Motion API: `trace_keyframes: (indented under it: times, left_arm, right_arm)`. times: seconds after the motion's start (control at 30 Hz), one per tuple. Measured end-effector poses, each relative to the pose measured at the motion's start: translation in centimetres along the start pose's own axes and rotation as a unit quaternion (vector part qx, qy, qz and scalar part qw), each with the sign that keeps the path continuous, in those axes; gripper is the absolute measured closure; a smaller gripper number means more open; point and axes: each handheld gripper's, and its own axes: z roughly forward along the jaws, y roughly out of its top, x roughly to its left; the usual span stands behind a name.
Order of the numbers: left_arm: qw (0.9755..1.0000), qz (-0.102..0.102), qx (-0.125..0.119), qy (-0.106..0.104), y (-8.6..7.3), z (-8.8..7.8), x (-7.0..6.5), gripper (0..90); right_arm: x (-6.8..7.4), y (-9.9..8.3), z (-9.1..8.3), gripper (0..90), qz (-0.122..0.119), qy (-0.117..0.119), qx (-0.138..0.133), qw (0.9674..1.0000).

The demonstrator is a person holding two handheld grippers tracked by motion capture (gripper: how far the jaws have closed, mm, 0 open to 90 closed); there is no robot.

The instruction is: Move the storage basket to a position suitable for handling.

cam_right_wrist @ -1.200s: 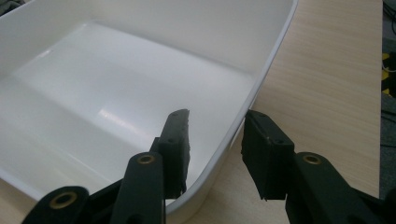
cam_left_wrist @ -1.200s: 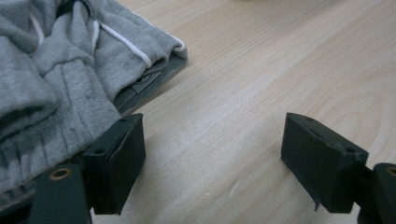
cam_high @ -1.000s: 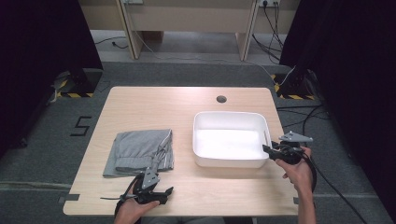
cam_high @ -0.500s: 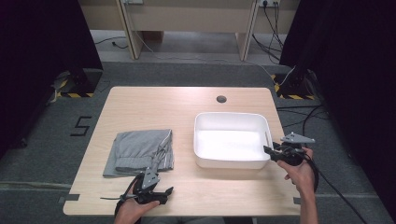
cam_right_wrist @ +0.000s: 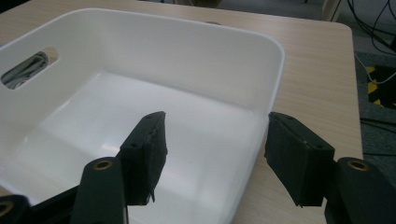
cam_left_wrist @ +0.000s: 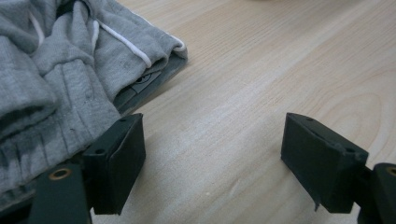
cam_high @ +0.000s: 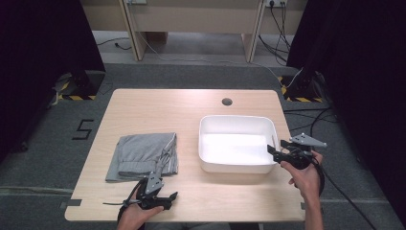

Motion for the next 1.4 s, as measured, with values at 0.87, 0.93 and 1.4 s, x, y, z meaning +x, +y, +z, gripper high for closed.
trace_keyframes:
  times: [0.87, 0.93, 1.4]
  left_arm:
    - [0.9993, -0.027, -0.027, -0.005, 0.7, -2.4, 1.8, 23.3]
    - [0.9993, -0.026, -0.027, -0.003, 0.8, -2.9, 2.1, 23.3]
    - [0.9981, -0.045, -0.039, 0.013, 1.0, -5.0, 4.1, 23.3]
  right_arm:
    - [12.5, 0.8, 2.1, 25.8, -0.070, 0.127, -0.010, 0.9894]
    - [13.3, 0.8, 2.6, 26.1, -0.071, 0.135, -0.008, 0.9883]
    - [18.0, 1.6, 5.3, 26.8, -0.097, 0.174, -0.002, 0.9800]
